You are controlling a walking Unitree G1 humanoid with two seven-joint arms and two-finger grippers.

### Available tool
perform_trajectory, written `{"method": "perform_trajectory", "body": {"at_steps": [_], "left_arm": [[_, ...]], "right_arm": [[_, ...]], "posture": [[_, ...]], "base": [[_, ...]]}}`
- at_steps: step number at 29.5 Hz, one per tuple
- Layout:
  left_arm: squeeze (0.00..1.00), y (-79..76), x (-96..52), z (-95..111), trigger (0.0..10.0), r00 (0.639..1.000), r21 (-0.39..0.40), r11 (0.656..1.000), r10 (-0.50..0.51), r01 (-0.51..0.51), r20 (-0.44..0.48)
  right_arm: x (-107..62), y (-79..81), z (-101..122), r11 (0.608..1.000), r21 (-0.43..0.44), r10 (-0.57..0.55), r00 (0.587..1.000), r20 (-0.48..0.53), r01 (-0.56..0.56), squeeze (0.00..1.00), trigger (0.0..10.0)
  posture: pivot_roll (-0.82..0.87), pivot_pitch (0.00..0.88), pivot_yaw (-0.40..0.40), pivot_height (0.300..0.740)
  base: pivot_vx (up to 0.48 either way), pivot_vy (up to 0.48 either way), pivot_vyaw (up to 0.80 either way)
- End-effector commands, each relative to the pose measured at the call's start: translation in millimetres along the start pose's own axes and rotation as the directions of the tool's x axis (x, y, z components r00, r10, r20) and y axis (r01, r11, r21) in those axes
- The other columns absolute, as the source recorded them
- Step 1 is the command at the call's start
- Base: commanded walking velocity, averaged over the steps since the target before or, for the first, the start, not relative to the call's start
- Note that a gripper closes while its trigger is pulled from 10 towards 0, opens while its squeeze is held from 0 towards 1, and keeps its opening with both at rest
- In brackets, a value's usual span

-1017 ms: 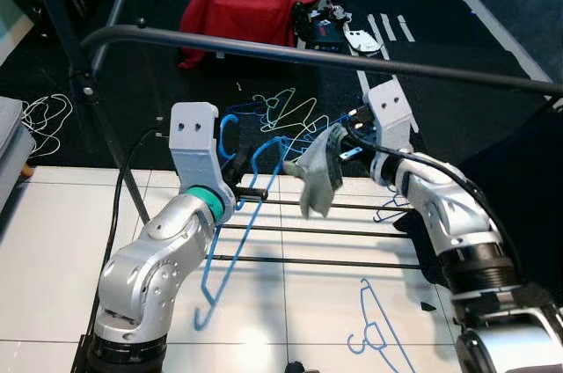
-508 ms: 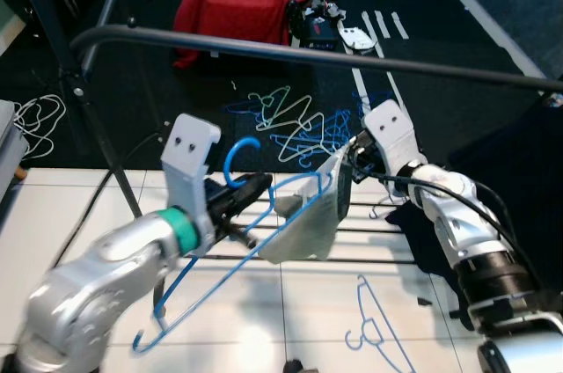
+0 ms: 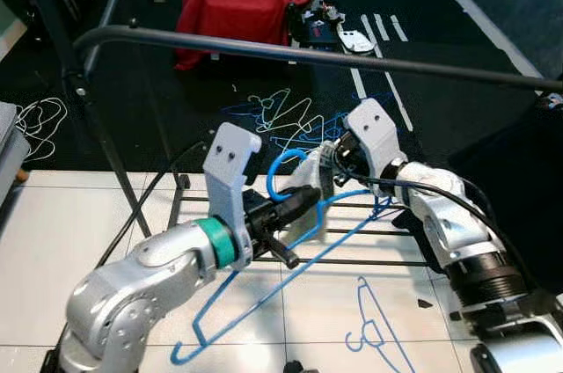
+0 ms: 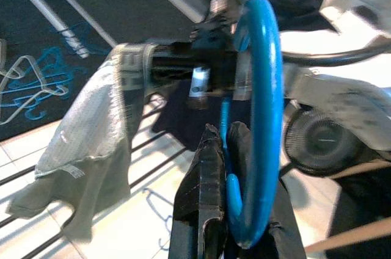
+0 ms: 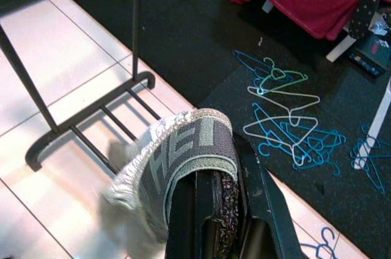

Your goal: Hang hanger

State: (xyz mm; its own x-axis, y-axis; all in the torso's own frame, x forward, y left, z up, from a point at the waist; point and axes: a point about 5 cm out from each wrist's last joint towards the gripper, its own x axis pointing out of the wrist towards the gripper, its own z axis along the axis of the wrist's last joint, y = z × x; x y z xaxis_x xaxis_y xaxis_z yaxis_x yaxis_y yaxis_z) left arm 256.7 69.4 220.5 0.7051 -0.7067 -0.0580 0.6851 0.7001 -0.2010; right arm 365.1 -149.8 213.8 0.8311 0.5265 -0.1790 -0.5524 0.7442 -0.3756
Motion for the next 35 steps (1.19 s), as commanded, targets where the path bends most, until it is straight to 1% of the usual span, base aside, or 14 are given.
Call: {"method": "perform_trajectory", "body": {"at_steps": [1, 2, 3, 6, 10, 12, 15, 17, 21, 23, 25, 27, 31, 35], "left_arm": [[0.0, 9.8, 3.4, -3.7, 10.0, 0.995, 0.019, 0.994, 0.104, -0.104, -0.011], [0.0, 18.6, 1.7, -4.2, 10.0, 0.986, 0.034, 0.986, 0.163, -0.163, -0.015], [0.0, 18.6, 1.7, -4.2, 10.0, 0.986, 0.034, 0.986, 0.163, -0.163, -0.015], [0.0, 37.4, -8.7, -4.7, 10.0, 0.962, 0.097, 0.959, 0.27, -0.267, -0.024], [0.0, 46.9, -13.5, -4.0, 10.0, 0.945, 0.101, 0.941, 0.326, -0.323, -0.02], [0.0, 52.8, -17.0, 1.1, 10.0, 0.937, 0.066, 0.935, 0.349, -0.348, 0.0], [0.0, 51.0, -18.9, 7.2, 10.0, 0.951, 0.03, 0.95, 0.31, -0.31, 0.02], [0.0, 40.7, -21.3, 10.8, 10.0, 0.982, -0.025, 0.982, 0.19, -0.189, 0.025], [0.0, 37.2, -21.8, 11.1, 10.0, 0.988, -0.036, 0.988, 0.153, -0.152, 0.024], [0.0, 26.6, -21.4, 10.4, 10.0, 0.997, -0.078, 0.995, 0.071, -0.068, 0.029], [0.0, 20.9, -20.7, 11.2, 10.0, 0.999, -0.099, 0.995, 0.034, -0.03, 0.041], [0.0, 20.0, -20.7, 11.8, 10.0, 0.999, -0.099, 0.995, 0.031, -0.026, 0.043], [0.0, 23.1, -20.5, 7.4, 10.0, 0.997, -0.054, 0.996, 0.075, -0.074, 0.019], [0.0, 21.4, -23.5, 6.3, 10.0, 0.999, -0.058, 0.997, 0.041, -0.041, 0.003]], "right_arm": [[-5.3, -2.4, 0.4, 1.0, 0.024, -0.001, 1.0, 0.01, 0.001, 0.0, 10.0], [-7.5, -3.5, -2.1, 1.0, 0.024, -0.006, 1.0, 0.002, 0.006, 0.0, 10.0], [-7.5, -3.5, -2.1, 1.0, 0.024, -0.006, 1.0, 0.002, 0.006, 0.0, 10.0], [-11.9, -6.0, -8.0, 0.999, 0.037, -0.021, 1.0, -0.013, 0.022, 0.0, 10.0], [-13.1, -5.6, -8.3, 0.999, 0.04, -0.021, 1.0, -0.013, 0.021, 0.0, 10.0], [-14.0, -5.3, -9.8, 0.999, 0.038, -0.021, 1.0, -0.019, 0.022, 0.0, 10.0], [-14.3, -5.3, -13.4, 0.999, 0.031, -0.024, 0.999, -0.033, 0.025, 0.0, 10.0], [-13.9, -3.3, -19.9, 0.999, 0.026, -0.02, 0.998, -0.055, 0.021, 0.0, 10.0], [-13.9, -2.4, -22.0, 1.0, 0.023, -0.018, 0.998, -0.062, 0.02, 0.0, 10.0], [-12.2, 3.6, -30.0, 1.0, 0.011, -0.012, 0.996, -0.084, 0.013, 0.0, 10.0], [-12.1, 6.8, -36.5, 1.0, -0.011, -0.012, 0.994, -0.105, 0.011, 0.0, 10.0], [-12.6, 7.1, -38.9, 1.0, -0.017, -0.013, 0.994, -0.113, 0.011, 0.0, 10.0], [-14.8, 6.6, -39.1, 1.0, -0.015, -0.005, 0.993, -0.116, 0.003, 0.0, 10.0], [-17.4, 1.7, -40.9, 0.999, -0.035, -0.017, 0.992, -0.128, 0.013, 0.0, 10.0]], "posture": [[-0.06, 0.131, -0.004, 0.74], [-0.06, 0.133, -0.003, 0.74], [-0.06, 0.133, -0.003, 0.74], [-0.05, 0.134, 0.0, 0.74], [-0.05, 0.133, 0.003, 0.74], [-0.05, 0.133, 0.002, 0.74], [-0.04, 0.132, 0.002, 0.74], [-0.04, 0.133, 0.001, 0.74], [-0.04, 0.133, 0.001, 0.74], [-0.04, 0.133, 0.003, 0.74], [-0.04, 0.133, 0.002, 0.74], [-0.04, 0.133, 0.002, 0.74], [-0.04, 0.133, 0.002, 0.74], [-0.04, 0.135, 0.0, 0.74]], "base": [[0.0, 0.0, 0.0], [0.0, 0.0, 0.0], [0.0, 0.0, 0.0], [0.0, 0.0, 0.0], [0.0, 0.0, 0.0], [0.0, 0.0, 0.0], [0.0, 0.0, 0.0], [0.0, 0.0, 0.0], [0.0, 0.0, 0.0], [0.0, 0.0, 0.0], [0.0, 0.0, 0.0], [0.0, 0.0, 0.0], [0.0, 0.0, 0.0], [0.0, 0.0, 0.0]]}}
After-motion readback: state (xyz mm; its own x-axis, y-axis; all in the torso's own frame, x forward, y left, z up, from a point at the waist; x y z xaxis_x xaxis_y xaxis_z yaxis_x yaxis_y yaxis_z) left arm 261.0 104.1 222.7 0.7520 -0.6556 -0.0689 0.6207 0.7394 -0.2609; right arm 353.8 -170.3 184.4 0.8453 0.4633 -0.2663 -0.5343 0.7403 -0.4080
